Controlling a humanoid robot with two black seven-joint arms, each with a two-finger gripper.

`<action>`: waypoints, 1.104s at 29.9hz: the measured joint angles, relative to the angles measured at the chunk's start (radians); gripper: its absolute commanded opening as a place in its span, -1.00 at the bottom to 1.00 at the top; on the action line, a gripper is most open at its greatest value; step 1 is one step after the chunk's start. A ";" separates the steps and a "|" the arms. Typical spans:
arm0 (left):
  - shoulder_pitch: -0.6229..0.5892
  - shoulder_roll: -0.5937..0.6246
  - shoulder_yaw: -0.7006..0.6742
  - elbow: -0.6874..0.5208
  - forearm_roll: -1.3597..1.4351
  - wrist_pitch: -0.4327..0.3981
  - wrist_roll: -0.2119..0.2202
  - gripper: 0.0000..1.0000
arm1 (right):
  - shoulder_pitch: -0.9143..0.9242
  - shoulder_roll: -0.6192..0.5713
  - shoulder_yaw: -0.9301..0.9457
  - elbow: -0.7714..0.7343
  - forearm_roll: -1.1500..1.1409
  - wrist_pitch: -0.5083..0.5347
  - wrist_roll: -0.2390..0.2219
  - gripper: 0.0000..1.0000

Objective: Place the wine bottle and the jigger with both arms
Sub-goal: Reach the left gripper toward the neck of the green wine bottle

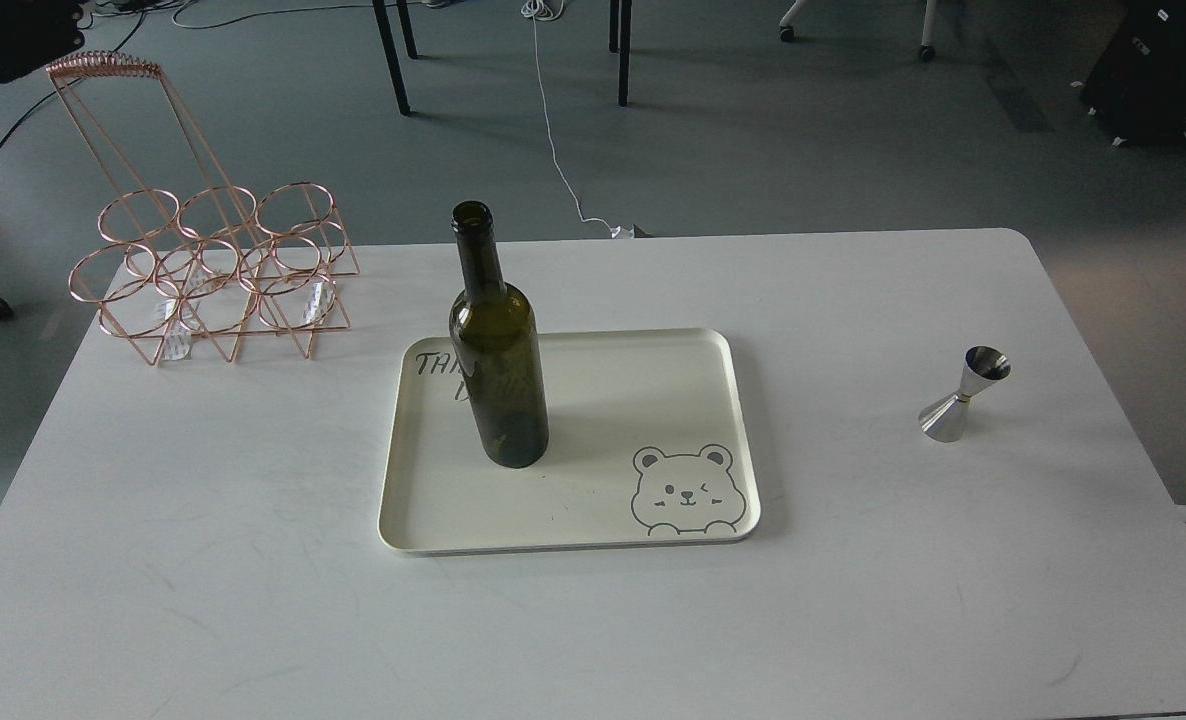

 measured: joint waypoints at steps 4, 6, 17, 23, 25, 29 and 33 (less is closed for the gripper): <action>0.000 -0.022 0.000 -0.118 0.291 0.007 -0.001 0.96 | -0.027 0.001 0.052 0.000 0.043 0.017 0.000 0.95; 0.000 -0.043 0.002 -0.156 0.418 0.023 -0.002 0.96 | -0.039 0.001 0.085 0.001 0.045 0.019 0.000 0.95; 0.017 -0.223 0.047 -0.204 0.941 0.110 -0.004 0.96 | -0.055 -0.001 0.114 0.002 0.043 0.019 0.000 0.95; 0.017 -0.245 0.106 -0.201 0.999 0.204 -0.005 0.96 | -0.055 -0.009 0.110 0.002 0.041 0.019 0.000 0.95; 0.017 -0.246 0.109 -0.201 1.000 0.211 -0.005 0.96 | -0.056 -0.011 0.109 0.001 0.041 0.019 0.000 0.95; 0.019 -0.256 0.122 -0.201 1.015 0.225 -0.005 0.95 | -0.058 -0.012 0.109 0.001 0.040 0.019 0.000 0.95; 0.020 -0.278 0.146 -0.201 1.069 0.240 -0.004 0.89 | -0.060 -0.012 0.109 0.002 0.040 0.019 0.000 0.95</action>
